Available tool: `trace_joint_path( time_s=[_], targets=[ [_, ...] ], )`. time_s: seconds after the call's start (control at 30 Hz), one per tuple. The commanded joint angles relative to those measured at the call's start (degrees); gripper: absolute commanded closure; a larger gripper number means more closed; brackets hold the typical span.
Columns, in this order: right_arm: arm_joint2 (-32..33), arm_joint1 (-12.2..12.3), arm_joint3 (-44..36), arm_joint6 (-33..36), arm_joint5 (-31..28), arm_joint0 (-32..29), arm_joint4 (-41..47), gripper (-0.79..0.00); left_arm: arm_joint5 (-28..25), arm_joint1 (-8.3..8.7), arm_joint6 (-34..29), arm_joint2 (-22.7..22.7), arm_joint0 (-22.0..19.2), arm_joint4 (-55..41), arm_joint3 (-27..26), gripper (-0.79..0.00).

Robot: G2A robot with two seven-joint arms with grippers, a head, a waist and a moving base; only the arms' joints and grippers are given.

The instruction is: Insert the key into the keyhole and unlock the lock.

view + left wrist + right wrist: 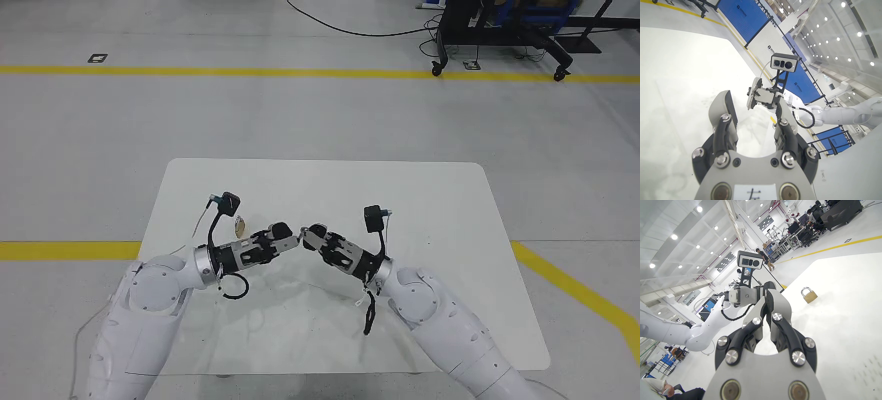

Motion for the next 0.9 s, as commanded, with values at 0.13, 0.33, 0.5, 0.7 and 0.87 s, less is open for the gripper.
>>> trace_joint_path(
  time_s=[0.13, 0.33, 0.5, 0.7, 0.87],
  targets=[
    [0.38, -0.05, 0.15, 0.63, -0.98, -0.01, 1.69, 0.0, 0.17, 0.4, -0.64, 0.49, 0.16, -0.7, -0.13, -0.32],
    [0.56, -0.13, 0.25, 0.89, -1.03, -0.13, 1.84, 0.0, 0.0, 0.8, -2.08, 1.2, 0.23, -1.71, -0.48, -0.342],
    [0.3, -0.27, 0.26, 1.38, -1.3, -0.08, 2.01, 0.0, 0.34, 1.12, -2.19, 1.49, 0.18, -2.02, -0.55, -0.296],
    [0.19, -0.3, -0.11, 2.48, -2.09, -0.25, 2.69, 0.0, 0.53, 1.44, -1.63, 1.89, 0.09, -1.72, -0.71, -0.175],
    [0.27, -0.31, -0.37, 3.11, -2.23, -0.39, 3.06, 0.0, 0.73, 1.72, -1.32, 2.11, 0.02, -1.53, -0.77, -0.123]
  ],
)
